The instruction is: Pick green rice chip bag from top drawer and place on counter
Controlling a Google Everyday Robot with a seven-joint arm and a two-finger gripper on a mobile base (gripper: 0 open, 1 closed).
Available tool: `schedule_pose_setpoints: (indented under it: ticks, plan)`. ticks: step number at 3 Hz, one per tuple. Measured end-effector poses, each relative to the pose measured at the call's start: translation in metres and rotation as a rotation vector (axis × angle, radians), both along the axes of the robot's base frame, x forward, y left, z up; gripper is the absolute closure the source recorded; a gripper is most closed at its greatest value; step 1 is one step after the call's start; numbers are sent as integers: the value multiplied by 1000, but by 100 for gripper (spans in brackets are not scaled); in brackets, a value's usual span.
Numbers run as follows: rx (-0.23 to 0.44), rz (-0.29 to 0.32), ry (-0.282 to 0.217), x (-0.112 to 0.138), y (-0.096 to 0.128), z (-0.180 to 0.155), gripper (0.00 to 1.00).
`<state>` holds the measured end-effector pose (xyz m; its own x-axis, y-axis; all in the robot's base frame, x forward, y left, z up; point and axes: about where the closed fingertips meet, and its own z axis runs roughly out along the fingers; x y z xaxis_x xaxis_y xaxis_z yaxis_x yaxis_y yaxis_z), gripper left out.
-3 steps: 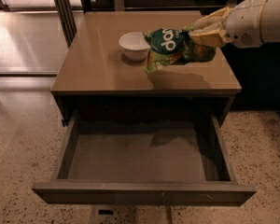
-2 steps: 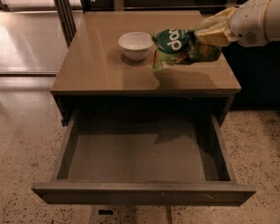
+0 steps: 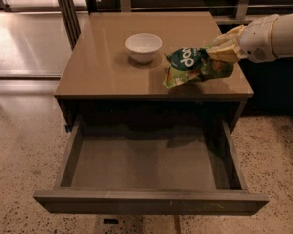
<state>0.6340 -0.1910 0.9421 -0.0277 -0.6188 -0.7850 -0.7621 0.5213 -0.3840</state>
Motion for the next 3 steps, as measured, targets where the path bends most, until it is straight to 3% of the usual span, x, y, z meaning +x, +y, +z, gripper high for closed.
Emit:
schedule_pose_setpoints:
  ticks: [1, 3]
  plan:
    - [0, 0, 3, 0, 0, -2, 82]
    - [0, 0, 3, 0, 0, -2, 36]
